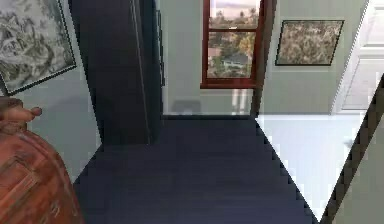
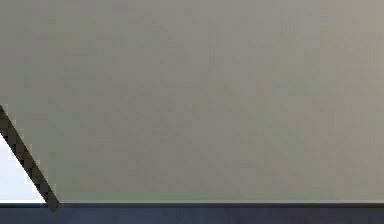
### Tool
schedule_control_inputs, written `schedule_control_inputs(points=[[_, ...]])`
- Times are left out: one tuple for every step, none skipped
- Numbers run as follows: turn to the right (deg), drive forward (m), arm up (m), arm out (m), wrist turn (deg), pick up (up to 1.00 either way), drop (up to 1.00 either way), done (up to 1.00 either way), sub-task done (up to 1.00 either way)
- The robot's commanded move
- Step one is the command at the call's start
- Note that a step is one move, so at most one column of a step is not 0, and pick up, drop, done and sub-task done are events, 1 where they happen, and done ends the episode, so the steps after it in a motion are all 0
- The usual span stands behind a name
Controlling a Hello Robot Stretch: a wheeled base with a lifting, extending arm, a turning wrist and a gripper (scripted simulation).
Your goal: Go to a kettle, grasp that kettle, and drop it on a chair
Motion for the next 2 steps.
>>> schedule_control_inputs(points=[[-45.0,0.00,0.00,0.00,0.0,0.00,0.00,0.00,0.00],[-45.0,0.00,0.00,0.00,0.0,0.00,0.00,0.00,0.00]])
